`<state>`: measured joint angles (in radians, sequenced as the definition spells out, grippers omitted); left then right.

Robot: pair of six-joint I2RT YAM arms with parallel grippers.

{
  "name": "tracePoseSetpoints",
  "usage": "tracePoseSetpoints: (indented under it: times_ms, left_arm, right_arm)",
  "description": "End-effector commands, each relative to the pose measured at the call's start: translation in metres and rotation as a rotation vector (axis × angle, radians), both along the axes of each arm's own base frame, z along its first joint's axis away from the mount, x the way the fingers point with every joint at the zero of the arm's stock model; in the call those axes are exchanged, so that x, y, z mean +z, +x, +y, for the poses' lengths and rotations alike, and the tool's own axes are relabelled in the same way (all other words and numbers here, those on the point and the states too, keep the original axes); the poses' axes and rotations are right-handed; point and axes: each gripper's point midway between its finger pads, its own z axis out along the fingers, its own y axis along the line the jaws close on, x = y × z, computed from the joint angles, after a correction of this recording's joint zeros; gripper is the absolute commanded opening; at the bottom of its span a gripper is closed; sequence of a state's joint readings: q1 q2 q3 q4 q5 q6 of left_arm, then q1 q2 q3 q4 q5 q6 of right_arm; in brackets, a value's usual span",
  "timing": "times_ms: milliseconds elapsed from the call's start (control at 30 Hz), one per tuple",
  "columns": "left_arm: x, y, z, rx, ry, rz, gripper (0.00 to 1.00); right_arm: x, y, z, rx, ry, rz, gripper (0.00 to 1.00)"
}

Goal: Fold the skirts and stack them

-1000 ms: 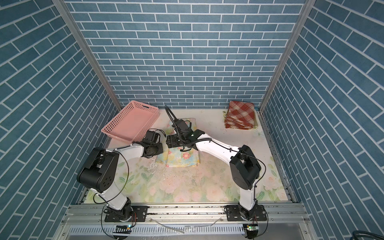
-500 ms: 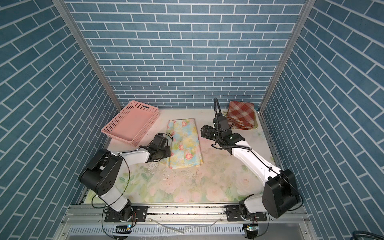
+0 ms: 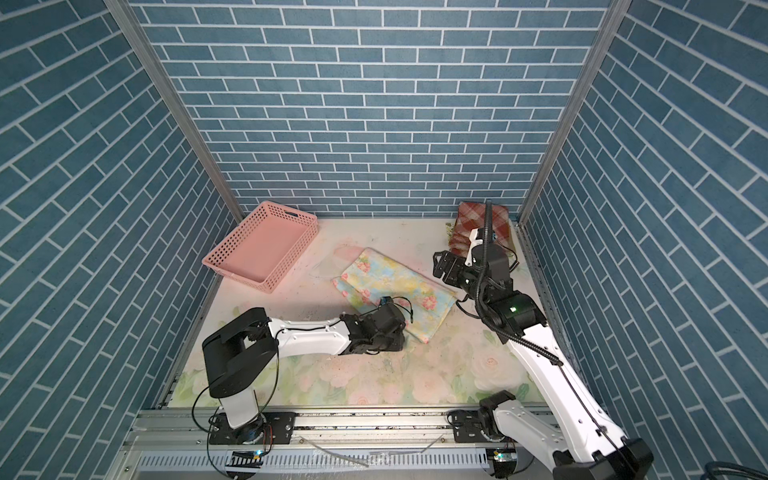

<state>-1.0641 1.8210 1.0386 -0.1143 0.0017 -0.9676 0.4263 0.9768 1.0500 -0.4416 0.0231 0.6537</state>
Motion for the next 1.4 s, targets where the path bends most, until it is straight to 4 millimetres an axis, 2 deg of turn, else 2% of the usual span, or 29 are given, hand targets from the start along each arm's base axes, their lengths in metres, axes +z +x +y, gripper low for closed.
tracePoseSetpoints:
  times_ms: [0, 100, 167, 233, 300, 433, 533, 667, 767, 900, 1000, 1100, 1200, 1267, 1300, 1367]
  left_arm:
    - [-0.006, -0.016, 0.023, -0.039, 0.095, 0.044, 0.59]
    - [0.007, -0.019, 0.053, -0.054, 0.156, 0.008, 0.77]
    - [0.016, -0.016, 0.076, -0.041, 0.19, -0.014, 0.8]
    - [0.026, -0.004, 0.105, -0.013, 0.239, -0.037, 0.8]
    - [0.038, 0.016, 0.131, 0.036, 0.26, -0.062, 0.8]
    - [0.051, 0.069, 0.183, 0.164, 0.277, -0.089, 0.8]
    - [0.055, 0.108, 0.211, 0.213, 0.321, -0.106, 0.8]
    - [0.05, 0.146, 0.23, 0.245, 0.374, -0.107, 0.8]
    - [0.037, 0.167, 0.234, 0.249, 0.368, -0.093, 0.8]
    - [0.016, 0.189, 0.225, 0.23, 0.331, -0.083, 0.77]
    - [0.001, 0.195, 0.217, 0.212, 0.303, -0.06, 0.74]
    - [-0.008, 0.192, 0.214, 0.203, 0.281, -0.052, 0.58]
    - [-0.011, 0.182, 0.22, 0.215, 0.286, -0.052, 0.28]
    - [-0.015, 0.172, 0.222, 0.216, 0.285, -0.044, 0.11]
    - [-0.016, 0.166, 0.226, 0.223, 0.293, -0.036, 0.07]
    - [-0.019, 0.154, 0.226, 0.23, 0.279, -0.024, 0.04]
  right_arm:
    - [-0.042, -0.017, -0.014, -0.009, -0.097, 0.118, 0.92]
    - [-0.071, -0.02, -0.017, -0.017, -0.148, 0.213, 0.93]
    - [-0.093, -0.017, -0.015, -0.013, -0.173, 0.279, 0.93]
    - [-0.115, -0.012, -0.017, -0.039, -0.187, 0.324, 0.93]
    - [-0.135, -0.007, -0.017, -0.055, -0.184, 0.367, 0.93]
    - [-0.176, 0.006, -0.019, -0.09, -0.149, 0.462, 0.9]
    - [-0.203, 0.017, -0.018, -0.102, -0.097, 0.523, 0.88]
    - [-0.23, 0.029, -0.019, -0.12, -0.065, 0.57, 0.86]
    - [-0.247, 0.036, -0.019, -0.136, -0.06, 0.601, 0.86]
    - [-0.261, 0.048, -0.012, -0.118, -0.04, 0.621, 0.84]
    - [-0.265, 0.062, -0.008, -0.102, -0.038, 0.61, 0.82]
    - [-0.266, 0.081, 0.0, -0.071, -0.041, 0.586, 0.74]
    - [-0.261, 0.104, 0.012, -0.024, -0.03, 0.548, 0.61]
    - [-0.255, 0.123, 0.022, 0.01, -0.016, 0.514, 0.54]
    - [-0.25, 0.134, 0.028, 0.028, -0.01, 0.496, 0.51]
    - [-0.241, 0.153, 0.037, 0.071, -0.012, 0.461, 0.48]
